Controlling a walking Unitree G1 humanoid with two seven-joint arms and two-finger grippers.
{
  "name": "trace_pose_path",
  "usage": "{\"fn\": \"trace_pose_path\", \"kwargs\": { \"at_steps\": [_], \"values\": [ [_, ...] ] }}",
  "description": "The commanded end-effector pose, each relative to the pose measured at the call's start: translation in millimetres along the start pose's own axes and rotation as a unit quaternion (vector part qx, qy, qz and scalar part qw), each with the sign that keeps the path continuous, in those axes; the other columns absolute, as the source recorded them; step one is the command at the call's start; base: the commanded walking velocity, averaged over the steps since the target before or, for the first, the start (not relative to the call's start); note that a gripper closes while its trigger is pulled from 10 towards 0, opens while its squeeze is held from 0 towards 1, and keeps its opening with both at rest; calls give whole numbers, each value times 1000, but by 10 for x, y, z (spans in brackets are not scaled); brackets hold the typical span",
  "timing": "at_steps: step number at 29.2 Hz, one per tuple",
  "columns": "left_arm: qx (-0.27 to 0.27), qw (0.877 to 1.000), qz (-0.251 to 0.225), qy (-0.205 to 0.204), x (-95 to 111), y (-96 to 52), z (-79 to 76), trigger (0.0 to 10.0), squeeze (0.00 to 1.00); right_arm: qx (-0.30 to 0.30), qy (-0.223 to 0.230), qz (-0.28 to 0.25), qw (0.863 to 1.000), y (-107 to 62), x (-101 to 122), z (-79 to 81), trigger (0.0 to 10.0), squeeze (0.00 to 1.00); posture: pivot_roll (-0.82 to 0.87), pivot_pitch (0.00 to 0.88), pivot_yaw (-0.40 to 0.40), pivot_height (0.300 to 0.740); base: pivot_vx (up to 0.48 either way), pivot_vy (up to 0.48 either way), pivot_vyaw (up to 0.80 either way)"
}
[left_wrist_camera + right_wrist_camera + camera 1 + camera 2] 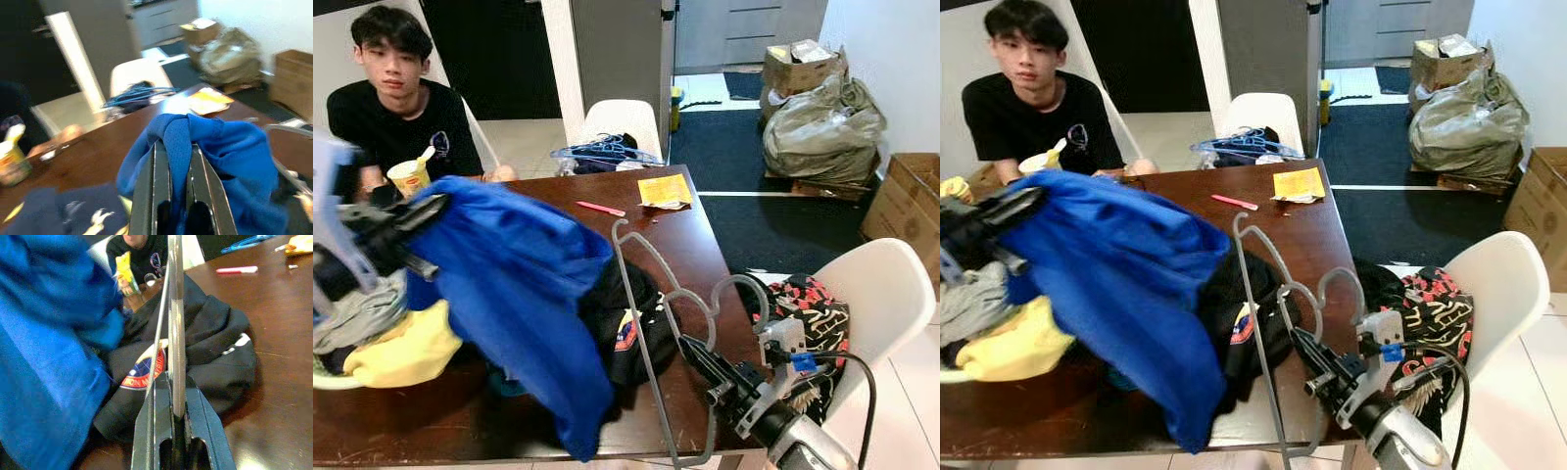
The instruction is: Hang hanger
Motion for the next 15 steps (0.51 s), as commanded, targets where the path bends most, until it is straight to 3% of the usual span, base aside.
{"fn": "trace_pose_path", "kwargs": {
  "at_steps": [1, 2, 3, 4, 5, 6, 7, 8, 9, 10, 11, 12, 13, 15],
  "values": [
    [37, 999, 26, 13, -62, -73, 182, 0, 0, -13, 2, 6, 1000, -27, -15, -41, 10000, 0, -17, 0, 62, 740, 0, 0, 0],
    [67, 995, 76, 21, -244, -220, 306, 0, 0, -12, 4, 6, 1000, -31, -10, -41, 10000, 0, -15, 0, 58, 740, 0, 0, 0],
    [67, 995, 76, 21, -244, -220, 306, 0, 0, -12, 4, 6, 1000, -31, -10, -41, 10000, 0, -15, 0, 58, 740, 0, 0, 0],
    [92, 984, 149, 35, -492, -412, 380, 0, 0, -12, 5, 7, 1000, -34, -1, -45, 10000, 0, -11, 0, 49, 740, 0, 0, 0],
    [92, 984, 149, 35, -492, -412, 380, 0, 0, -12, 5, 7, 1000, -34, -1, -45, 10000, 0, -11, 0, 49, 740, 0, 0, 0],
    [109, 971, 206, 59, -672, -576, 438, 0, 0, -12, 6, 7, 1000, -35, 7, -48, 10000, 0, -3, 0, 42, 740, 0, 0, 0],
    [109, 971, 206, 59, -672, -576, 438, 0, 0, -12, 6, 7, 1000, -35, 7, -48, 10000, 0, -3, 0, 42, 740, 0, 0, 0],
    [128, 955, 258, 76, -848, -715, 490, 0, 0, -12, 8, 8, 1000, -33, 11, -50, 10000, 0, 1, 0, 40, 740, 0, 0, 0],
    [128, 955, 258, 76, -848, -715, 490, 0, 0, -12, 8, 8, 1000, -33, 11, -50, 10000, 0, 1, 0, 40, 740, 0, 0, 0],
    [148, 932, 314, 104, -1027, -849, 554, 0, 0, -11, 10, 8, 1000, -28, 15, -50, 10000, 0, 5, 0, 37, 740, 0, 0, 0],
    [148, 932, 314, 104, -1027, -849, 554, 0, 0, -11, 10, 8, 1000, -28, 15, -50, 10000, 0, 5, 0, 37, 740, 0, 0, 0],
    [165, 913, 355, 119, -1166, -956, 601, 0, 0, -11, 12, 8, 1000, -22, 19, -47, 10000, 0, 4, 0, 36, 740, 0, 0, 0],
    [181, 900, 379, 117, -1269, -1031, 617, 863, 0, -10, 13, 7, 1000, -15, 24, -45, 10000, 0, 1, 0, 35, 740, 0, 0, 0],
    [181, 900, 379, 117, -1269, -1031, 617, 863, 0, -10, 13, 7, 1000, -15, 24, -45, 10000, 0, 1, 0, 35, 740, 0, 0, 0]
  ]
}}
Point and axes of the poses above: a point about 5 cm out from each wrist's last joint towards the gripper, its own y axis pointing out of the wrist towards the gripper, its own x axis along the axis of the wrist's last joint, z = x × y, the point moved 4 cm from there along y, pointing out of the wrist towards the gripper, and after that the axes turned 13 degrees about y, right-handed, at the moved point
